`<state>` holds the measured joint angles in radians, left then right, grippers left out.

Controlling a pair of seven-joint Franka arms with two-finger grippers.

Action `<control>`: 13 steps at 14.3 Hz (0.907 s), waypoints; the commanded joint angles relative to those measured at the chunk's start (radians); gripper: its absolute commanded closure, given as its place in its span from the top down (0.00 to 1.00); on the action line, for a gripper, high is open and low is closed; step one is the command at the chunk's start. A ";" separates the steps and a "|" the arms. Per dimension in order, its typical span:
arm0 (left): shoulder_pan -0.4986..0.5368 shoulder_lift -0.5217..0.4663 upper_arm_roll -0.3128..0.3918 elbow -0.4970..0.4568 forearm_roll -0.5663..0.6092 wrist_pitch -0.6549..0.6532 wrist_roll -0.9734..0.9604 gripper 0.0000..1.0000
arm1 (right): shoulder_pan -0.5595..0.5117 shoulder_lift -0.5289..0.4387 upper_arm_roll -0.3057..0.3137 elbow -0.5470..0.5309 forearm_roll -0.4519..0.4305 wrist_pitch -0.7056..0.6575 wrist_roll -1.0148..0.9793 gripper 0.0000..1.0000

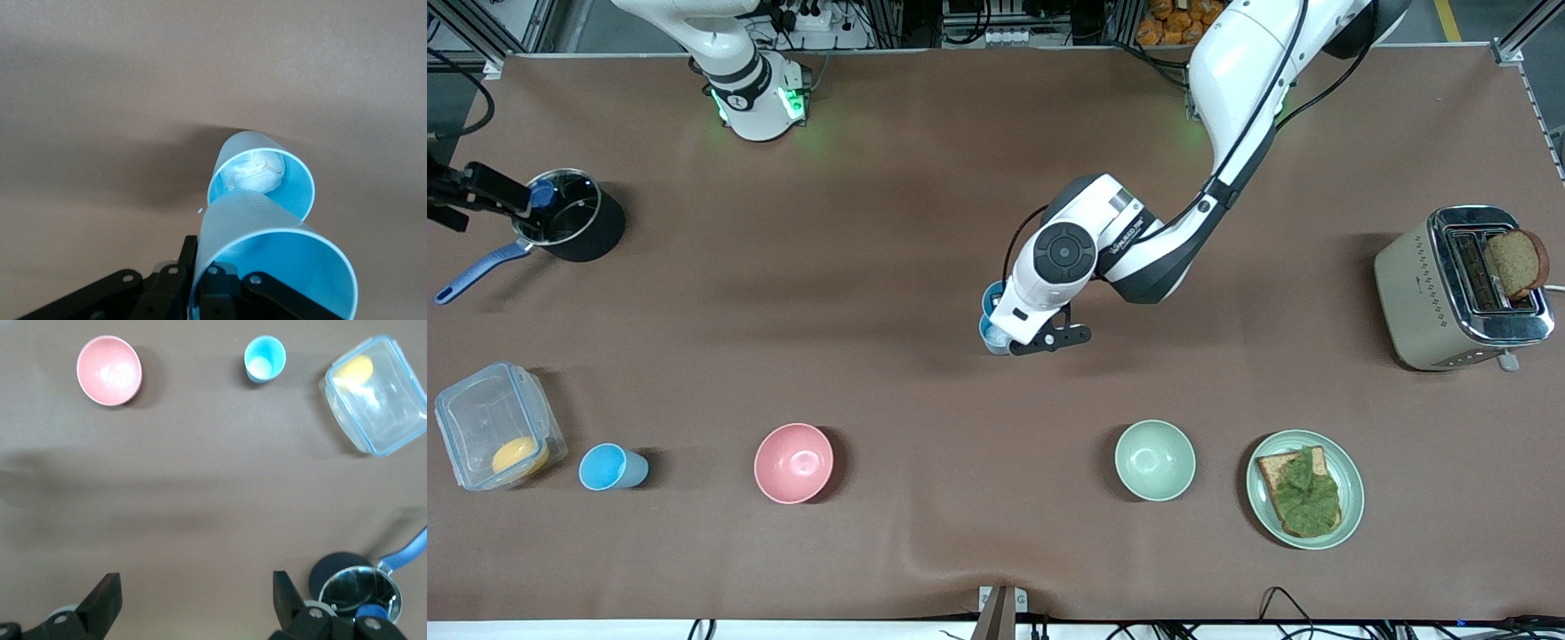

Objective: Stack blue cups with both arms

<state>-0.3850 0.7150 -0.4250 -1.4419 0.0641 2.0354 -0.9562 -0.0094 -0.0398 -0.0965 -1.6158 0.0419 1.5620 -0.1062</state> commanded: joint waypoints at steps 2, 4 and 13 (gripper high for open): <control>-0.005 0.001 -0.001 0.008 -0.001 0.020 -0.026 0.00 | 0.022 0.023 -0.016 0.034 -0.014 0.015 -0.003 1.00; -0.005 0.006 -0.001 0.011 0.003 0.038 -0.027 0.00 | 0.017 0.044 -0.017 0.036 -0.010 0.013 -0.001 1.00; -0.005 0.020 0.000 0.011 0.016 0.083 -0.027 0.00 | 0.011 0.060 -0.017 0.048 -0.002 -0.002 -0.004 1.00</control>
<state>-0.3866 0.7261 -0.4251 -1.4413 0.0641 2.1065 -0.9599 0.0006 0.0105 -0.1042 -1.6028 0.0419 1.5813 -0.1064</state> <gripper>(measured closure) 0.956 0.000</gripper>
